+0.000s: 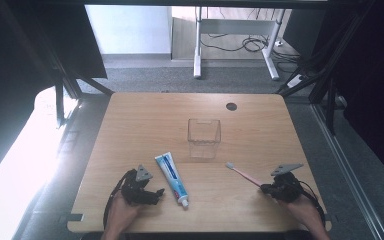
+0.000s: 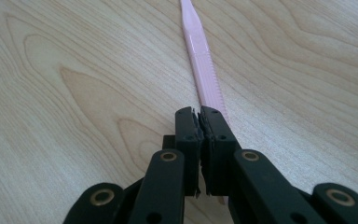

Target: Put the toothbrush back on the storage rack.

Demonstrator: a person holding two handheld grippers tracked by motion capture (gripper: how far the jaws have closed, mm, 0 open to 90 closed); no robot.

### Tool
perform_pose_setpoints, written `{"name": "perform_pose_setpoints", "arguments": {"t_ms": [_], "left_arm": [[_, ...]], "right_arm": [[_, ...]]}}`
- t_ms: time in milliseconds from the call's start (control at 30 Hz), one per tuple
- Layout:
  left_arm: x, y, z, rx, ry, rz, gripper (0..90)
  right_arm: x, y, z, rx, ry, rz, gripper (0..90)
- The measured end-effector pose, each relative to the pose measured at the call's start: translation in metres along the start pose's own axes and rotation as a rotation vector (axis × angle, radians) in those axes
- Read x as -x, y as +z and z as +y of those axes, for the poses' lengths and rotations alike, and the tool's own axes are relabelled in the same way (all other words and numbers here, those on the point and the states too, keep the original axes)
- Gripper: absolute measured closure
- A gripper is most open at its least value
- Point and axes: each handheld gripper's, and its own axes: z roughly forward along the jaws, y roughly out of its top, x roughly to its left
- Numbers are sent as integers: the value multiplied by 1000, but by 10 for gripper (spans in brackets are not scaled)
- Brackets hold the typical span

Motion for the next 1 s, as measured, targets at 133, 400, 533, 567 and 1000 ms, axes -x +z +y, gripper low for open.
{"name": "perform_pose_setpoints", "arguments": {"t_ms": [133,400,533,567,1000], "left_arm": [[0,0,0,-3,1,1,131],[0,0,0,-5,1,1,131],[1,1,0,-5,2,-1,132],[1,1,0,-6,1,0,132],[0,0,0,-8,7,2,132]], "right_arm": [[-2,-1,2,-6,-9,4,864],[-2,-9,8,-44,-26,-10,820],[0,-11,13,-82,-46,-18,797],[0,-11,13,-82,-46,-18,797],[0,-3,39,-249,-116,-34,756]]}}
